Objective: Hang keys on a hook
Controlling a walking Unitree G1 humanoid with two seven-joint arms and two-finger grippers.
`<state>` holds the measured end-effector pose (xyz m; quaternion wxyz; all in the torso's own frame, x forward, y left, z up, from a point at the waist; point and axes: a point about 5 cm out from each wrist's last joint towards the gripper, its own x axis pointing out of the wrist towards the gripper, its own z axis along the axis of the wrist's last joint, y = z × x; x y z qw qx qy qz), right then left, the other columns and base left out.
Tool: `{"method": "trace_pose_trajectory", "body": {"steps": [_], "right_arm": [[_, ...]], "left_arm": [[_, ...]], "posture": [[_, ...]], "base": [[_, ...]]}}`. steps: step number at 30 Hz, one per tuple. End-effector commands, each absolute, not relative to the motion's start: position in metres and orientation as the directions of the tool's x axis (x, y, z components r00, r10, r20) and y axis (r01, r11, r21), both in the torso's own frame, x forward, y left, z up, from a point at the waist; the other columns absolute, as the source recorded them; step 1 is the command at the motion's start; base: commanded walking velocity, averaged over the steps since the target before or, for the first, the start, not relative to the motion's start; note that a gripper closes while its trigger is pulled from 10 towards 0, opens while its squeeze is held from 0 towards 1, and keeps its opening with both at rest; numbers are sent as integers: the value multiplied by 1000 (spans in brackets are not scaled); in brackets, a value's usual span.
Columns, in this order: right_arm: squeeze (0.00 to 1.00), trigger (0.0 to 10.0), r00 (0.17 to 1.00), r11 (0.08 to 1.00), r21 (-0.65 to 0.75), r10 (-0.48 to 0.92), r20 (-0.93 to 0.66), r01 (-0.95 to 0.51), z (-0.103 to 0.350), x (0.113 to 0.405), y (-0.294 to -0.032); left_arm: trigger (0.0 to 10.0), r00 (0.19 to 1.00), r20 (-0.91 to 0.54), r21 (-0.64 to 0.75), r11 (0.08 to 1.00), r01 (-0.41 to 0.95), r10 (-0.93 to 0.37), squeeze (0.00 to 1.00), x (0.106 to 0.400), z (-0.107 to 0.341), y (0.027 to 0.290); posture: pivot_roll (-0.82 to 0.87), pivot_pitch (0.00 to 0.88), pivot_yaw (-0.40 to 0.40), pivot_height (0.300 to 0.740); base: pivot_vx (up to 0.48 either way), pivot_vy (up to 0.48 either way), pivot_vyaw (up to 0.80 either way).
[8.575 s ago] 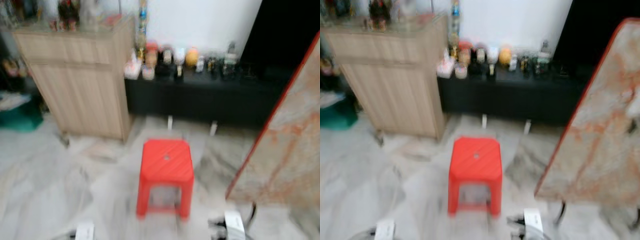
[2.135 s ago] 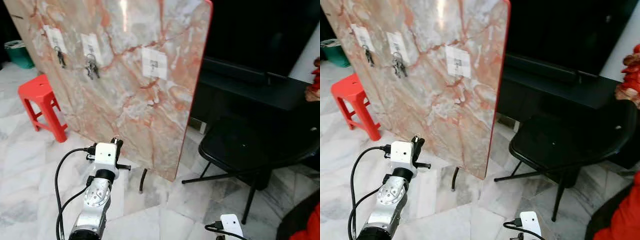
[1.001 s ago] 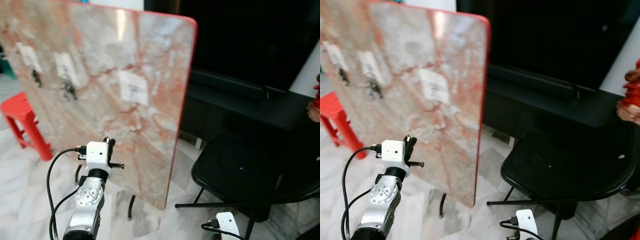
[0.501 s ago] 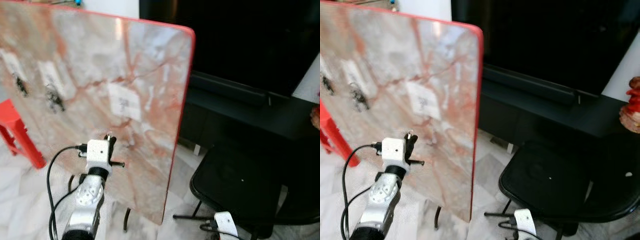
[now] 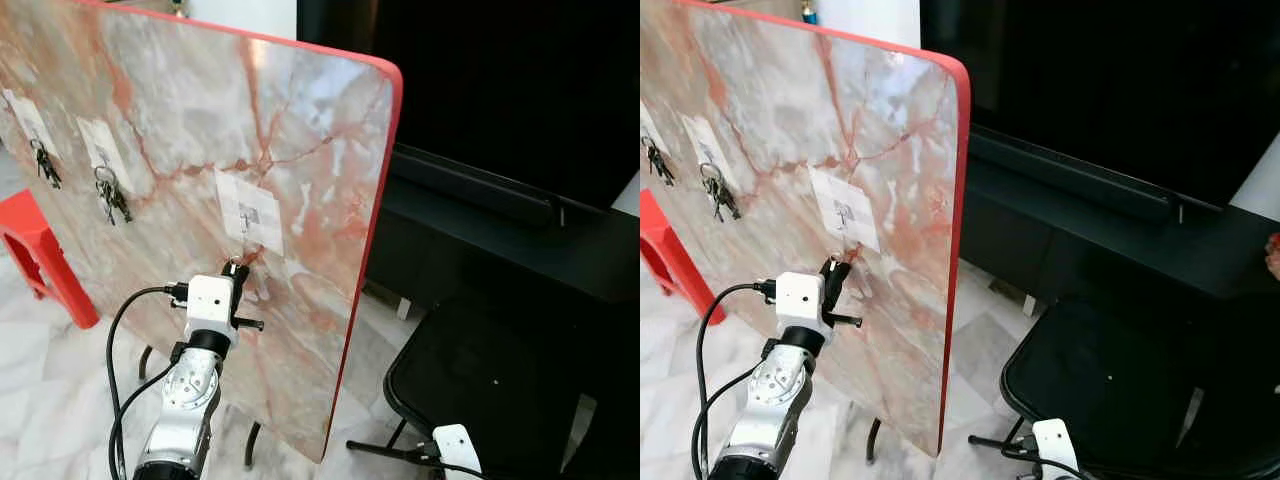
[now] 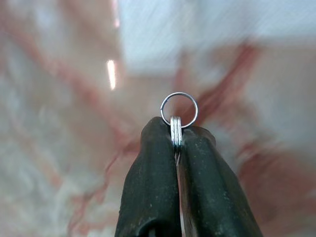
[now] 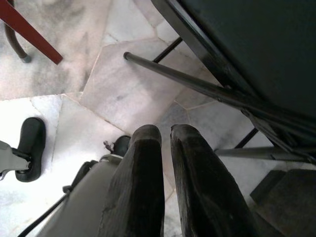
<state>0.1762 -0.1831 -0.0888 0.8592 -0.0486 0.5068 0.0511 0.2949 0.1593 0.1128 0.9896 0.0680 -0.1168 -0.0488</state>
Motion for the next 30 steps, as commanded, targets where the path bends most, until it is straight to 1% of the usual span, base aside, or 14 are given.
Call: {"method": "trace_pose_trajectory", "body": {"steps": [1, 11, 25, 30], "right_arm": [[0, 10000, 478, 990, -35, 35, -878, -136, -89, 176, -185], [0, 10000, 478, 989, -38, 36, -878, -144, -88, 177, -185], [0, 10000, 476, 986, -45, 37, -879, -158, -88, 177, -186], [0, 10000, 475, 986, -46, 38, -879, -163, -88, 178, -186]], "left_arm": [[10000, 960, 246, 167, 981, 94, -134, 0, 294, 119, 157], [10000, 952, 264, 189, 976, 109, -157, 0, 278, 126, 158], [10000, 951, 293, 158, 986, 53, -98, 0, 261, 134, 165], [10000, 950, 297, 152, 987, 49, -93, 0, 261, 138, 166]], "posture": [[35, 0, -46, 740], [37, 0, -47, 740], [44, 0, -57, 740], [44, 0, -57, 740]], "base": [[0, 0, 0], [0, 0, 0], [0, 0, 0], [0, 0, 0]]}}
